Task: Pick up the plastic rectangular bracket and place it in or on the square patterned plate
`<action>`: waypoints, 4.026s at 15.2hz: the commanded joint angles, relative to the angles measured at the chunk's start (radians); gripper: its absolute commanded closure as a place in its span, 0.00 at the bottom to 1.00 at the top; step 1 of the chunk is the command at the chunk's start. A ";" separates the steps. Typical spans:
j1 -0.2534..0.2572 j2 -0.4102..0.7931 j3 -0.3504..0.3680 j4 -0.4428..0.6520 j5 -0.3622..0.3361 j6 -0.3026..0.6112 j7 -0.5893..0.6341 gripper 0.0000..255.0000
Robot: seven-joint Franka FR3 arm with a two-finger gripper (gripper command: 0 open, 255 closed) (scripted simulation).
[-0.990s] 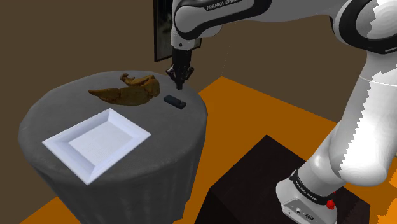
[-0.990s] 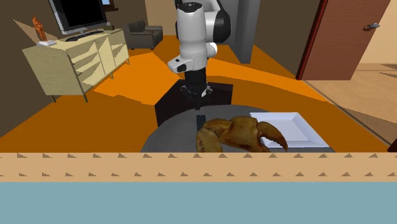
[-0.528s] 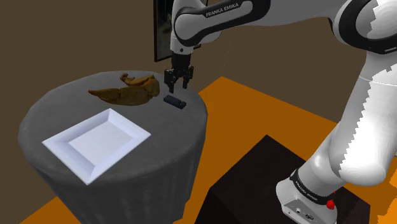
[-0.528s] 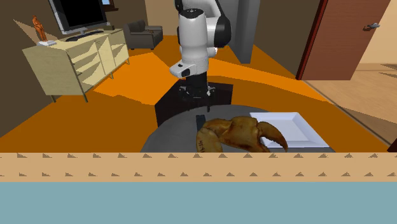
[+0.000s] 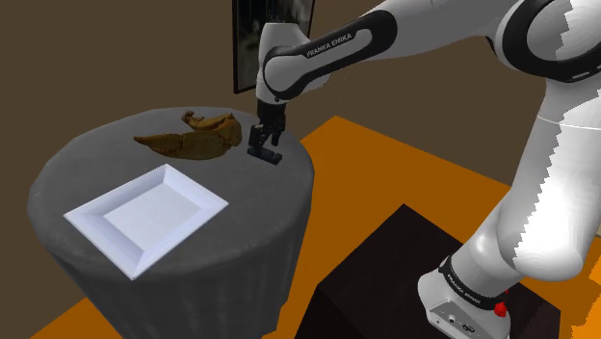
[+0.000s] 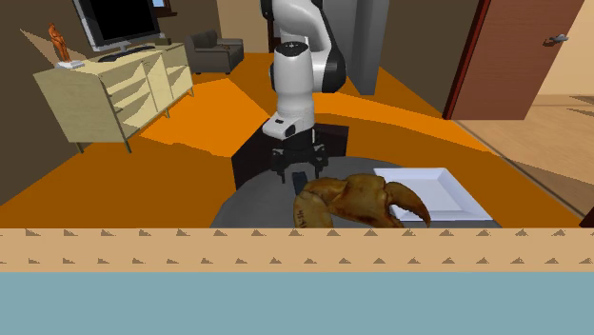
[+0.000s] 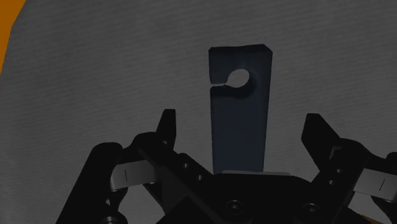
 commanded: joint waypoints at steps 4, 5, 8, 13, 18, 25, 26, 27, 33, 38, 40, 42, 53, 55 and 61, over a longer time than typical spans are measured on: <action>0.003 0.013 0.000 -0.005 -0.003 0.019 0.002 0.00; 0.003 0.013 0.000 -0.005 -0.003 0.019 0.002 0.00; 0.003 0.013 0.000 -0.005 -0.003 0.018 0.002 0.00; 0.003 0.013 0.000 -0.005 -0.003 0.018 0.002 1.00; 0.003 0.013 0.000 -0.005 -0.003 0.018 0.002 1.00; 0.000 -0.025 0.003 0.027 0.005 -0.051 0.000 1.00; 0.000 -0.031 0.003 0.033 0.006 -0.062 0.000 1.00; -0.001 -0.036 0.004 0.039 0.007 -0.074 0.000 1.00; -0.003 -0.066 0.006 0.083 0.013 -0.146 -0.001 1.00; 0.011 -0.074 0.014 0.117 0.012 -0.188 0.022 1.00; 0.040 -0.061 0.030 0.135 0.005 -0.191 0.068 1.00; 0.069 -0.044 0.045 0.159 -0.003 -0.197 0.114 1.00; 0.251 0.115 0.106 0.389 -0.069 -0.265 0.360 1.00; 0.289 0.157 0.112 0.453 -0.084 -0.287 0.401 1.00; 0.418 0.319 0.120 0.712 -0.133 -0.383 0.512 1.00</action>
